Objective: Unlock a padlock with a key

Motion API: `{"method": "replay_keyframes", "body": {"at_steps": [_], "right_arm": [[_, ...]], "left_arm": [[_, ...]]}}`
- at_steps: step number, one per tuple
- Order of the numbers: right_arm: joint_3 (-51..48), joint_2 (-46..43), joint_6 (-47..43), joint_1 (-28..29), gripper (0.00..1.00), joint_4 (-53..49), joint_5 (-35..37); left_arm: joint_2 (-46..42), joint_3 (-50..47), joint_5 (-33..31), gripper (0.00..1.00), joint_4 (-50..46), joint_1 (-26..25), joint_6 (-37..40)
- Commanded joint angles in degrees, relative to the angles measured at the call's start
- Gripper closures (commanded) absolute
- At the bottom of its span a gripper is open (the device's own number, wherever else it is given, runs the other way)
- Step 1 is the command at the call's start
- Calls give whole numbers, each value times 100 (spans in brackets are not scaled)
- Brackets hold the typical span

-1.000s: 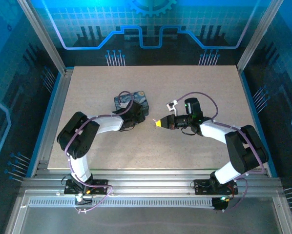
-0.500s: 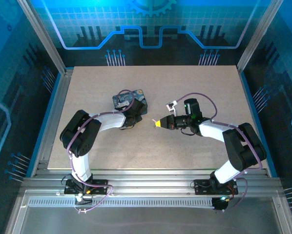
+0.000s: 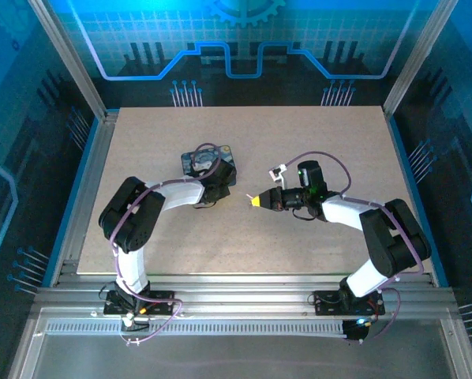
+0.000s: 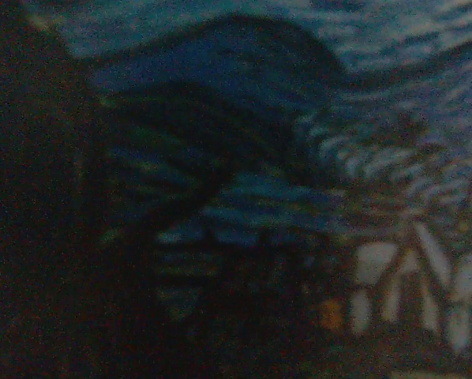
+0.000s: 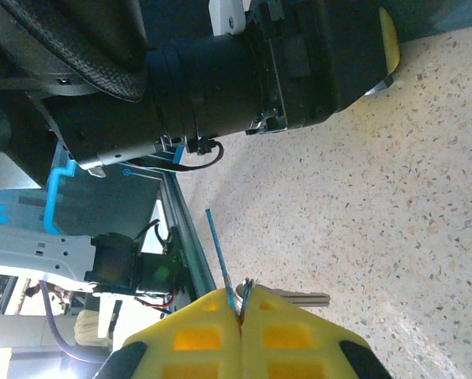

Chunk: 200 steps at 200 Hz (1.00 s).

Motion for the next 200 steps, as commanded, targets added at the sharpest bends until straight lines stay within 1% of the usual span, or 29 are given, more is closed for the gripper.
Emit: {"method": "replay_keyframes", "body": {"at_steps": [1, 23, 50, 73, 100, 146, 167, 200], "right_arm": [[-55, -103, -77, 14, 100, -43, -76], [37, -185, -311, 11, 100, -360, -109], [185, -380, -685, -3, 100, -958, -155], [294, -588, -881, -42, 100, -1284, -193], [456, -876, -1055, -65, 100, -1640, -218], [606, -1387, -1474, -65, 100, -2076, -181], [718, -1413, -1815, -73, 100, -2434, -101], [928, -1147, -1819, -231, 100, -2486, -164]], "left_arm": [[-284, 256, 757, 96, -201, 29, 438], [-534, 476, 1833, 100, -475, 144, 459], [-838, 584, 3247, 100, -618, 432, 270], [-1102, 519, 4172, 100, -508, 681, -65], [-1385, 473, 4863, 100, -280, 815, -413], [-1594, 74, 5936, 100, 1078, 940, -1741], [-1628, -13, 6145, 100, 1452, 950, -2125], [-1698, -15, 6248, 100, 1511, 957, -2229]]}}
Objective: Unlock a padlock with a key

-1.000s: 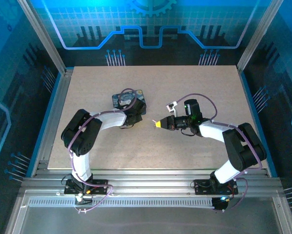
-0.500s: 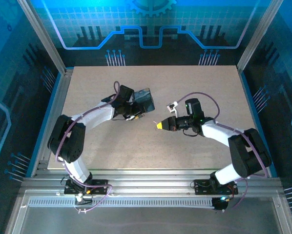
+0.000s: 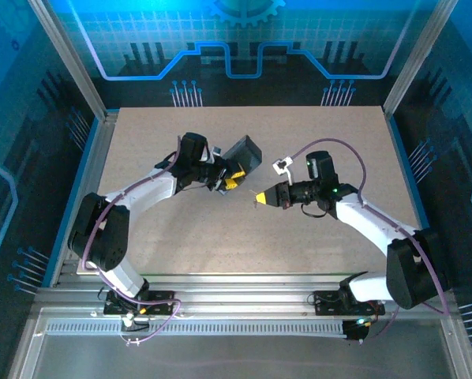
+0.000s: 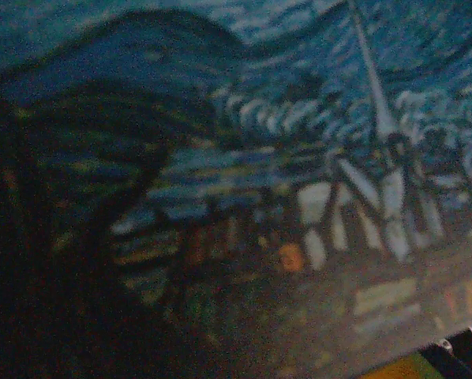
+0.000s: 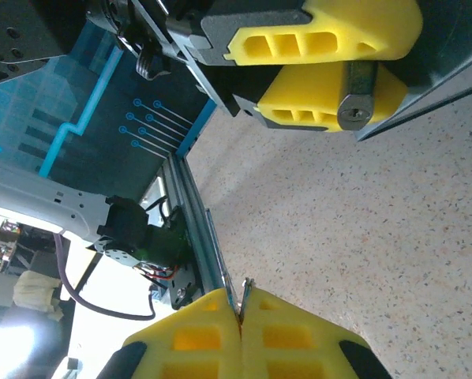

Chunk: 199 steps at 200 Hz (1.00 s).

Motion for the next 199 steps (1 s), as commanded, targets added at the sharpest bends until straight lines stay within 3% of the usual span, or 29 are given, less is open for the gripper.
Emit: {"method": "replay_keyframes", "body": {"at_steps": [1, 58, 199], "right_arm": [[259, 175, -209, -148, 100, -272, -104], [582, 696, 356, -118, 100, 248, -224], [799, 1155, 689, 62, 100, 471, -110]], "left_arm": [[-333, 14, 478, 100, 581, 61, -315], [-469, 41, 471, 100, 438, 72, -205], [-549, -73, 415, 100, 477, 58, -221]]}}
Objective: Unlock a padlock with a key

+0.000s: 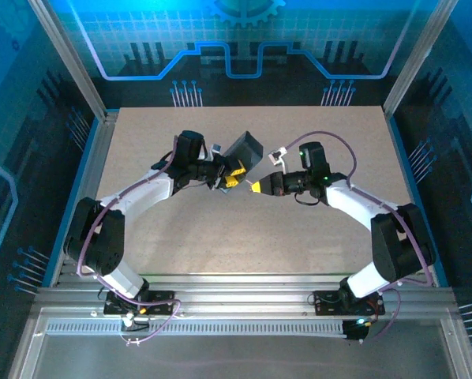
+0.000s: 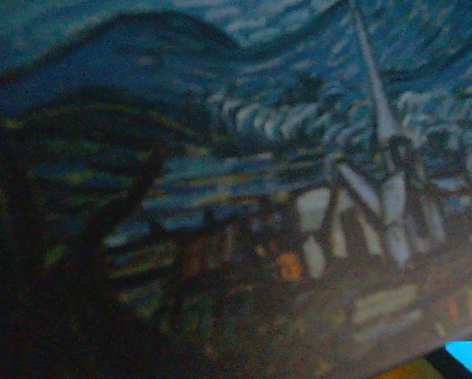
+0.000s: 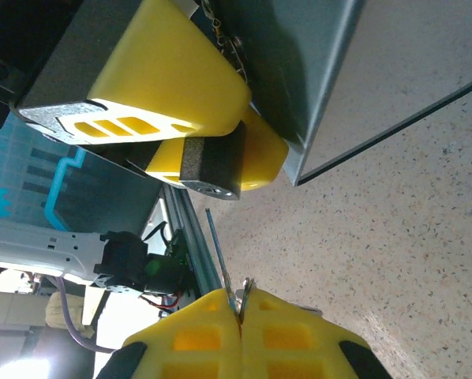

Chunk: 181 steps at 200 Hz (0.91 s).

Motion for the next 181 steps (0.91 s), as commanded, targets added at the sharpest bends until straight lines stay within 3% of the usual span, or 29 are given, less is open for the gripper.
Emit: {"method": "replay_keyframes", "body": {"at_steps": [1, 181], "right_arm": [[181, 80, 69, 104, 100, 86, -43], [216, 404, 589, 199, 100, 652, 34]], "left_arm": [[-304, -27, 188, 100, 308, 43, 61], [-340, -90, 64, 100, 283, -3, 123]]}}
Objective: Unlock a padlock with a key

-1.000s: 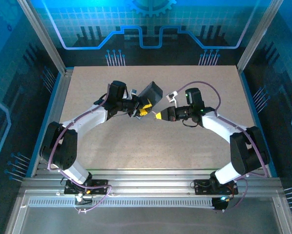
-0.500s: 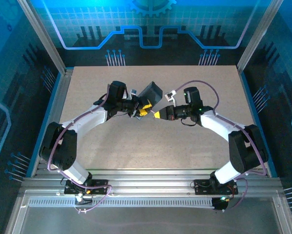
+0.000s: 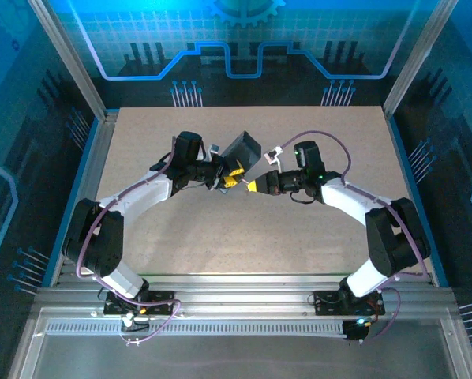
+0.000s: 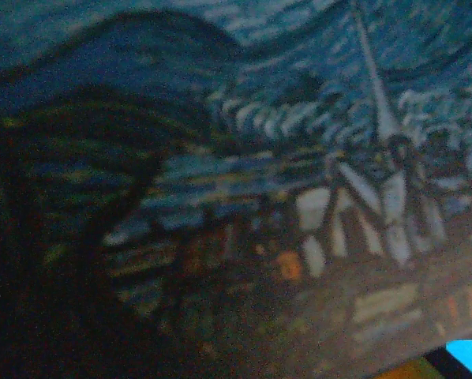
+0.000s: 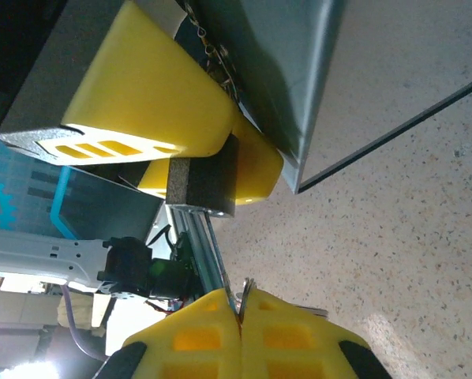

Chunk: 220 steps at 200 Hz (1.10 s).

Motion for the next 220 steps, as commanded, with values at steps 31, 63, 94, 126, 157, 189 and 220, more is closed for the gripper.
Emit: {"method": "replay_keyframes", "body": {"at_steps": [31, 63, 94, 126, 157, 189, 220], "right_arm": [[138, 205, 436, 80, 100, 390, 62], [123, 201, 667, 140, 100, 520, 189], [124, 183, 715, 277, 100, 596, 336], [102, 135, 733, 399, 100, 628, 642], [47, -11, 787, 502, 100, 603, 1103], [-123, -272, 742, 548, 100, 718, 1418], [-213, -377, 604, 687, 100, 881, 1576]], "left_arm": [[-290, 40, 35, 100, 107, -72, 218], [-281, 118, -82, 100, -98, -139, 361], [-248, 80, -105, 100, -42, -158, 289], [-264, 49, -154, 100, -28, -162, 174], [-265, 67, -194, 100, -195, -161, 214], [-277, 58, -261, 100, -444, -159, 275], [-274, 80, -260, 100, -578, -160, 279]]}}
